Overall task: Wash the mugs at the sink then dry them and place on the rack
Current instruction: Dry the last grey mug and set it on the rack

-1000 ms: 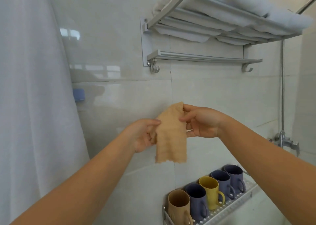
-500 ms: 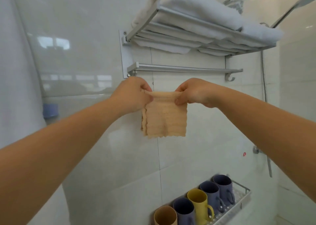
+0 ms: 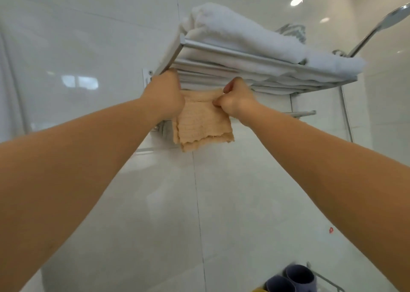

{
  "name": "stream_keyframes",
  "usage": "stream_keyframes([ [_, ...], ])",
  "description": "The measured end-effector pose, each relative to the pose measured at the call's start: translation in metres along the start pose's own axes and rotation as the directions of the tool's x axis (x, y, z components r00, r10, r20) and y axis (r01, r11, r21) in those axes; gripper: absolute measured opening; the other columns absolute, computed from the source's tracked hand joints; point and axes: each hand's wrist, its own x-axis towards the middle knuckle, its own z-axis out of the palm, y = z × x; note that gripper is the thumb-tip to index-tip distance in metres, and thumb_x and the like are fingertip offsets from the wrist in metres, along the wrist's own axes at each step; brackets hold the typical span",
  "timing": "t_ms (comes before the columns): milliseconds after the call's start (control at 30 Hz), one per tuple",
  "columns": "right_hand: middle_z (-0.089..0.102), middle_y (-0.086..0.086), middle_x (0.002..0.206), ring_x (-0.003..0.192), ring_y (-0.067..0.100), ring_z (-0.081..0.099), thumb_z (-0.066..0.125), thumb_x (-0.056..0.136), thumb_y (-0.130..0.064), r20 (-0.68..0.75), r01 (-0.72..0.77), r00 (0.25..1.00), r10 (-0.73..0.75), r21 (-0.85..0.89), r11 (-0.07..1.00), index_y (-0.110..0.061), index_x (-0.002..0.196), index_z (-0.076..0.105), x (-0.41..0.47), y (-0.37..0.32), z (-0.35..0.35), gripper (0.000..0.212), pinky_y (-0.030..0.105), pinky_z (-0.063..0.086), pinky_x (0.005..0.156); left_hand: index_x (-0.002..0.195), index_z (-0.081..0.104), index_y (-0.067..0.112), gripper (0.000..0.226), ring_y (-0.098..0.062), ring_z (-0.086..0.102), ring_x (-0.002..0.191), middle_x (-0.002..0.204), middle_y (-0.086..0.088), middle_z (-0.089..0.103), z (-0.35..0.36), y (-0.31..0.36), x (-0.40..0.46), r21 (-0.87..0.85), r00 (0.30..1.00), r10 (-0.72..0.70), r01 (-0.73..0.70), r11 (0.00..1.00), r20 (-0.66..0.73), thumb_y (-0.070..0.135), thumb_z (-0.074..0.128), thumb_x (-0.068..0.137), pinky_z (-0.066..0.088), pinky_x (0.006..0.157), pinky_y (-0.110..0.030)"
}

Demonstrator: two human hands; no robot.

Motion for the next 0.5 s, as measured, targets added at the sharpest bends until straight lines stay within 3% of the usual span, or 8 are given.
stream_keyframes([
  [67, 0.04, -0.003, 0.08, 0.072, 0.014, 0.043, 0.049, 0.086, -0.002, -0.064, 0.107, 0.992, -0.109, -0.043, 0.993, -0.017, 0.105, 0.031, 0.007, 0.003, 0.011, 0.03, 0.025, 0.034, 0.056, 0.127, 0.042, -0.002, 0.036, -0.039, 0.057, 0.105, 0.117, -0.022, 0.056, 0.011, -0.001, 0.0, 0.093, 0.999, -0.007, 0.011, 0.996, -0.044, -0.002, 0.045, 0.091, 0.045, 0.081, -0.042],
  [167, 0.04, -0.005, 0.077, 0.084, 0.024, 0.049, 0.041, 0.083, -0.006, -0.059, 0.152, 0.986, -0.157, -0.076, 0.985, -0.021, 0.104, 0.027, 0.013, 0.012, 0.029, 0.029, 0.034, 0.037, 0.068, 0.14, 0.027, 0.005, 0.052, -0.041, 0.056, 0.099, 0.113, -0.023, 0.054, 0.024, -0.005, -0.004, 0.163, 0.995, -0.028, 0.044, 0.986, -0.098, -0.001, 0.04, 0.091, 0.046, 0.081, -0.047],
  [267, 0.048, -0.002, 0.078, 0.088, 0.031, 0.051, 0.039, 0.084, -0.008, -0.057, 0.096, 0.992, -0.109, -0.202, 0.975, -0.016, 0.1, 0.044, 0.015, 0.016, 0.04, 0.018, 0.036, 0.038, 0.076, 0.113, 0.048, 0.006, 0.03, -0.036, 0.055, 0.092, 0.104, -0.019, 0.056, 0.026, -0.011, -0.001, 0.087, 0.994, -0.076, 0.083, 0.993, -0.083, -0.005, 0.04, 0.087, 0.047, 0.078, -0.042],
  [333, 0.052, -0.001, 0.082, 0.096, 0.029, 0.051, 0.044, 0.089, -0.015, -0.034, 0.076, 0.995, -0.09, -0.299, 0.951, -0.015, 0.097, 0.056, 0.016, 0.016, 0.039, 0.014, 0.036, 0.038, 0.08, 0.101, 0.056, -0.001, 0.02, -0.03, 0.056, 0.088, 0.102, -0.018, 0.059, 0.021, -0.015, 0.006, 0.016, 0.988, -0.153, 0.153, 0.988, 0.015, -0.005, 0.043, 0.087, 0.05, 0.075, -0.036],
  [400, 0.052, 0.003, 0.098, 0.114, 0.028, 0.042, 0.046, 0.094, -0.025, 0.007, 0.118, 0.992, -0.124, -0.38, 0.917, -0.013, 0.096, 0.066, 0.016, 0.019, 0.033, 0.023, 0.035, 0.038, 0.085, 0.081, 0.053, 0.001, 0.01, -0.021, 0.048, 0.067, 0.081, -0.012, 0.054, 0.015, -0.018, 0.011, -0.012, 0.976, -0.189, 0.192, 0.981, 0.107, 0.0, 0.046, 0.089, 0.045, 0.057, -0.027],
  [500, 0.056, 0.003, 0.117, 0.121, 0.024, 0.041, 0.045, 0.097, -0.026, 0.133, 0.285, 0.958, -0.254, -0.361, 0.888, -0.015, 0.099, 0.07, 0.012, 0.02, 0.021, 0.028, 0.035, 0.04, 0.097, 0.062, 0.04, 0.008, 0.037, -0.017, 0.039, 0.056, 0.062, -0.006, 0.04, 0.011, -0.021, 0.013, -0.05, 0.97, -0.143, 0.155, 0.987, 0.195, 0.019, 0.052, 0.095, 0.032, 0.05, -0.025],
])
